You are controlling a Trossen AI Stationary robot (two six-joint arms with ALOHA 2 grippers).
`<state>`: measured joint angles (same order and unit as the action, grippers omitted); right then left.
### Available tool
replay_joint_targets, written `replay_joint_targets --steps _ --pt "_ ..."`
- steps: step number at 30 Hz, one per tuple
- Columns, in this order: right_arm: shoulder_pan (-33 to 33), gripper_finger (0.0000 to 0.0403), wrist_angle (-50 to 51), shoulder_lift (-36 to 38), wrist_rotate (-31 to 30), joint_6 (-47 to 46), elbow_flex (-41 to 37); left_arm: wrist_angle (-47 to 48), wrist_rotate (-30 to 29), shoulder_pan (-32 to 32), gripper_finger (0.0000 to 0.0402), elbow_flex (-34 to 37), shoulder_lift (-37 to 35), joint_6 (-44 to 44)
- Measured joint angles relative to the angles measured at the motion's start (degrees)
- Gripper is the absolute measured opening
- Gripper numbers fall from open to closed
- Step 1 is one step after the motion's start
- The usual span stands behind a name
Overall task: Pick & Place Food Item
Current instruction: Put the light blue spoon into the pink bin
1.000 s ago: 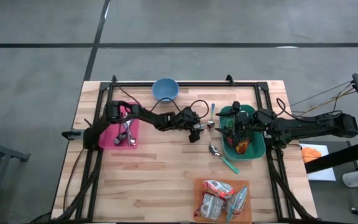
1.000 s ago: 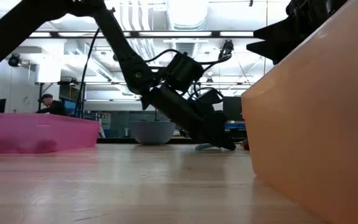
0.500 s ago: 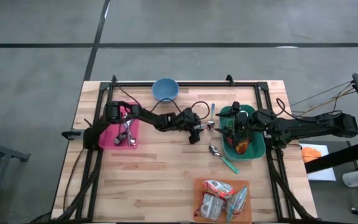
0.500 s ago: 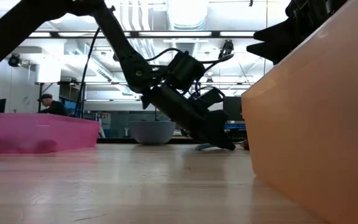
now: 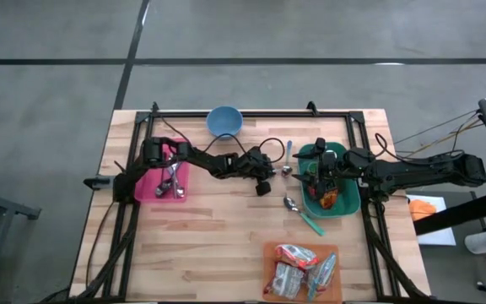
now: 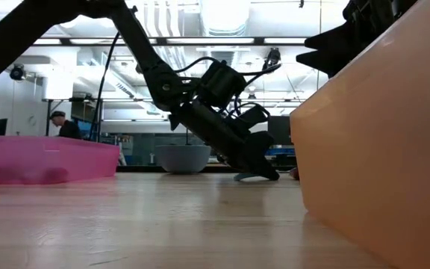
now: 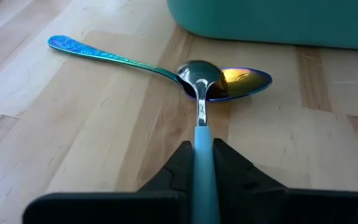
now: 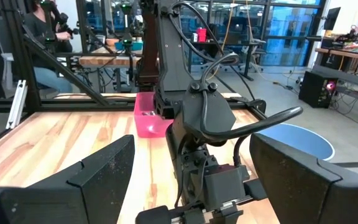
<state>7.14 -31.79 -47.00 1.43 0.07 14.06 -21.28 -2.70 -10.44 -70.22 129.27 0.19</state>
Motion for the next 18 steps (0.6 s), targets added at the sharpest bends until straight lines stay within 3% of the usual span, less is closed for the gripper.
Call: replay_joint_targets --steps 18 --pt "0.00 0.0316 0.00 0.00 0.00 0.07 0.00 0.09 0.20 0.00 0.0032 0.00 -0.28 -0.23"
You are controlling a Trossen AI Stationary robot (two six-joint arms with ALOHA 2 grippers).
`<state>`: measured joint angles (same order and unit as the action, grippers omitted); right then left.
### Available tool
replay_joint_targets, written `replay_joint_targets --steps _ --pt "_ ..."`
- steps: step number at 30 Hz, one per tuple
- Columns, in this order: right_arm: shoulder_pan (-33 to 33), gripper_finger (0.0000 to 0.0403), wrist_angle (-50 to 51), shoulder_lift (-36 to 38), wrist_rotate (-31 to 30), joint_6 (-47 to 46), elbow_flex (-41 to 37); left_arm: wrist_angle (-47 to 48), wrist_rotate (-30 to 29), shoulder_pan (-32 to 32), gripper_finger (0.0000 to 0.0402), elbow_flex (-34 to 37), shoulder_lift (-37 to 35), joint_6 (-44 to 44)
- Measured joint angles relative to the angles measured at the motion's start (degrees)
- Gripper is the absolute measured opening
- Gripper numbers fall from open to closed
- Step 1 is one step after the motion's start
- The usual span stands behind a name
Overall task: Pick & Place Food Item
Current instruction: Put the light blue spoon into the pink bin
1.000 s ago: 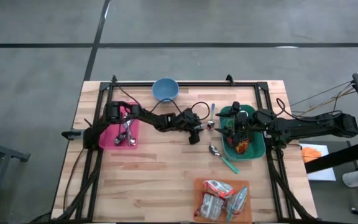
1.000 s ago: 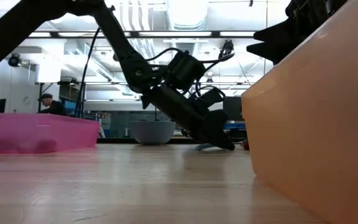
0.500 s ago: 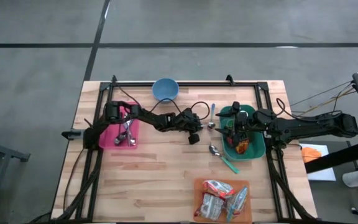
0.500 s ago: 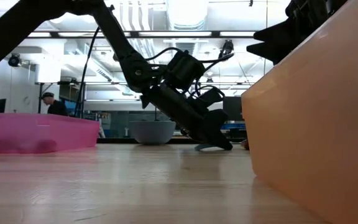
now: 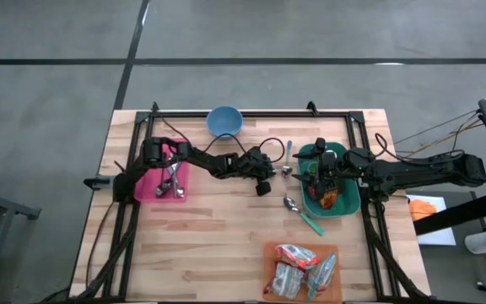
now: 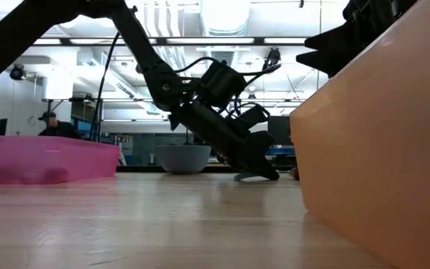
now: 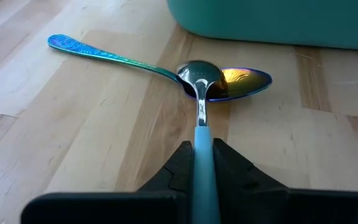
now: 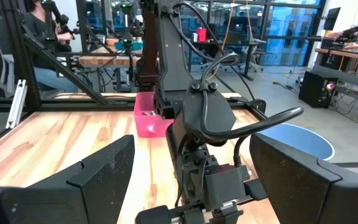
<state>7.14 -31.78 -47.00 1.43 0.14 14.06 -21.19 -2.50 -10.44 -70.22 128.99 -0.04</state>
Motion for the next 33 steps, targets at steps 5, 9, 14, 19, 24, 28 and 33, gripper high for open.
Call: replay_joint_targets --steps 5,9,14,19,24,28,33 --pt "0.02 0.0316 0.00 0.00 0.00 0.01 0.00 1.54 -0.02 0.00 0.0033 0.09 -1.22 -0.14" --pt "0.00 0.0316 0.14 -0.02 0.00 0.00 0.00 4.32 -0.17 -0.04 0.0033 0.24 -2.71 -0.12" --pt "0.01 0.0316 0.32 -0.02 0.00 -0.02 0.00 7.56 -0.42 -0.07 0.0033 0.37 -4.65 -0.10" --pt "0.02 0.0316 0.31 -0.02 0.00 -0.02 0.00 9.69 -0.68 -0.07 0.0034 0.37 -6.91 -1.50" --pt "0.00 0.0316 0.30 -0.02 0.00 0.00 0.00 11.92 -1.29 -0.07 0.0034 0.37 -9.44 -1.91" --pt "0.01 0.0316 0.30 -0.02 -0.01 -0.06 0.00 13.77 -1.94 -0.04 0.0034 0.37 -11.77 -2.31" --pt "0.00 0.0316 0.25 -0.02 0.00 -0.05 0.00 16.03 -2.43 -0.04 0.0034 0.94 -14.55 -3.26"
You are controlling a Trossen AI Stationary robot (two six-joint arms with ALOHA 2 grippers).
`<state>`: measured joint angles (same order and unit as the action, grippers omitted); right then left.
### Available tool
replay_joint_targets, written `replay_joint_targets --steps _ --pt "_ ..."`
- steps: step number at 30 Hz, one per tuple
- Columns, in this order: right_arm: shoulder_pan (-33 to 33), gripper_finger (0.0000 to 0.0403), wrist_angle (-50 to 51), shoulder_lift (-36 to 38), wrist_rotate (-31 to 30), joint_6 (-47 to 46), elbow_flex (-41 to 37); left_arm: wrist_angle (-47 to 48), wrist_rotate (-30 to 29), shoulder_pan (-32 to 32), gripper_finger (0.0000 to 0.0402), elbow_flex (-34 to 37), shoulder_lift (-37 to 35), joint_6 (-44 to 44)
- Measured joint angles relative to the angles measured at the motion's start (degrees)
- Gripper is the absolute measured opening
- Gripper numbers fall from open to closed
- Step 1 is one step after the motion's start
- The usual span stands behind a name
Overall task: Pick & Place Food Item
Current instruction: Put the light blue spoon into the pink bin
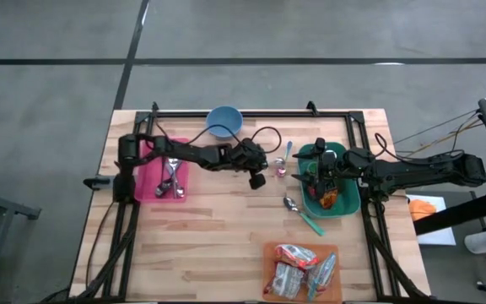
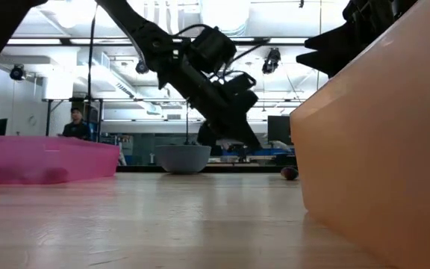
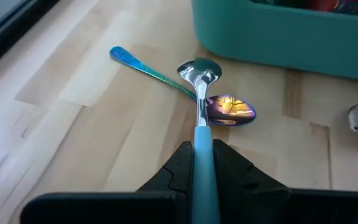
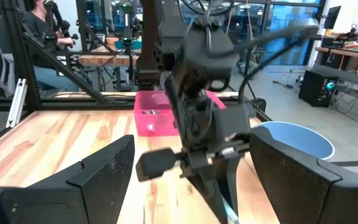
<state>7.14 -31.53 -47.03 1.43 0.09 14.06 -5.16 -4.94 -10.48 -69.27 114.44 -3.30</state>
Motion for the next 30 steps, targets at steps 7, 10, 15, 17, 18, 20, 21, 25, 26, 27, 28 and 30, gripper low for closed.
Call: replay_joint_targets --steps 7,10,15,17,18,20,21,25,26,27,28,30 --pt "0.02 0.0316 0.00 0.00 -0.02 0.07 0.00 0.81 -3.46 0.11 0.0034 4.85 -6.54 -3.87" --pt "0.02 0.0316 0.00 0.00 -0.01 -0.01 0.00 2.27 -6.95 0.69 0.0034 7.80 -10.77 -6.62" --pt "0.05 0.0316 -0.07 0.02 -0.02 -0.01 0.00 9.26 -17.63 3.27 0.0034 11.68 -18.79 -13.80" --pt "0.00 0.0316 -0.09 0.00 -0.01 0.07 0.00 13.93 -22.90 4.82 0.0034 12.72 -22.13 -17.79" --pt "0.03 0.0316 -0.09 0.00 -0.02 0.04 0.00 16.76 -25.34 5.57 0.0034 13.03 -23.72 -20.33" --pt "0.00 0.0316 -0.06 0.03 -0.01 -0.01 0.00 22.05 -29.99 7.13 0.0034 13.81 -26.86 -25.96" --pt "0.00 0.0316 -0.03 0.03 -0.02 0.04 0.00 25.10 -31.94 7.85 0.0034 14.33 -28.26 -29.02" --pt "0.00 0.0316 0.00 0.04 -0.02 0.01 0.00 36.74 -36.72 9.82 0.0034 16.27 -34.37 -43.44" --pt "0.01 0.0316 0.05 0.04 -0.01 0.06 0.00 39.34 -37.17 10.14 0.0034 16.84 -35.60 -46.89" --pt "0.00 0.0316 0.08 0.04 -0.01 0.07 0.00 41.86 -37.55 10.35 0.0034 17.51 -36.82 -50.10" --pt "0.00 0.0316 0.00 0.02 -0.02 0.04 0.00 44.30 -37.57 10.50 0.0034 18.33 -38.04 -53.17" --pt "0.00 0.0316 0.00 0.02 -0.02 -0.01 0.00 48.28 -37.76 10.72 0.0034 20.12 -40.40 -59.08"
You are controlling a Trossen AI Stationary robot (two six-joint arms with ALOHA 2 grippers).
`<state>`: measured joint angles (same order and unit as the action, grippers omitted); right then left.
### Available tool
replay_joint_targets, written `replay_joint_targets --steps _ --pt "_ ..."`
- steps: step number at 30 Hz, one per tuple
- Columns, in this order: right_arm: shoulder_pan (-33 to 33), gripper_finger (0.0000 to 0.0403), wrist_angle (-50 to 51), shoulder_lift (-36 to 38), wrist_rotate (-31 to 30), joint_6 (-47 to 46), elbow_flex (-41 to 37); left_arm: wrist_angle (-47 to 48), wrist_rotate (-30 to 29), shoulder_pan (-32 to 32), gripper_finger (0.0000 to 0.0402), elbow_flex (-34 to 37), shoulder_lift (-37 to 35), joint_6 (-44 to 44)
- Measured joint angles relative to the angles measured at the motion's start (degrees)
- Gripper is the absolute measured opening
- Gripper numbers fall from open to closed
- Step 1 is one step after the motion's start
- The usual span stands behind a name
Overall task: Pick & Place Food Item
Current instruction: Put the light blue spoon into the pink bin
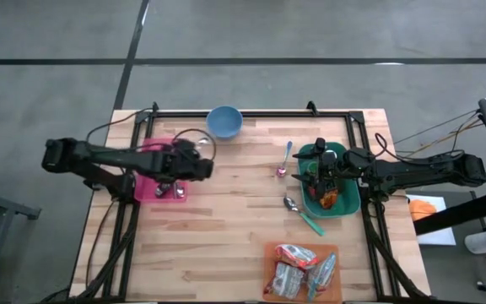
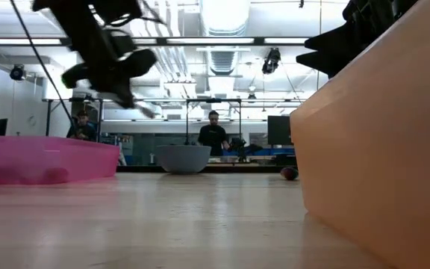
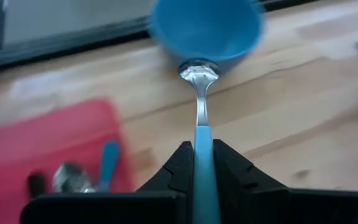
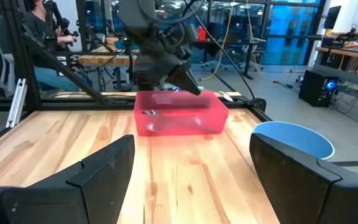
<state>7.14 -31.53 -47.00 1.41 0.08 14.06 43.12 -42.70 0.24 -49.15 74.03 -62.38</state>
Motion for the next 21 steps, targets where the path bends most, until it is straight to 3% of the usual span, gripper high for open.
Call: replay_joint_targets --steps 11,17,21 --pt "0.01 0.0316 0.02 0.00 0.01 0.01 0.00 9.79 5.50 0.47 0.0034 12.90 -6.00 -25.43" --pt "0.00 0.0316 0.02 0.00 0.01 0.08 0.00 8.04 6.25 0.47 0.0034 18.10 -6.05 -28.08" --pt "0.01 0.0316 0.01 0.00 0.02 0.02 0.00 5.95 3.39 0.46 0.0034 20.94 -6.05 -28.07"
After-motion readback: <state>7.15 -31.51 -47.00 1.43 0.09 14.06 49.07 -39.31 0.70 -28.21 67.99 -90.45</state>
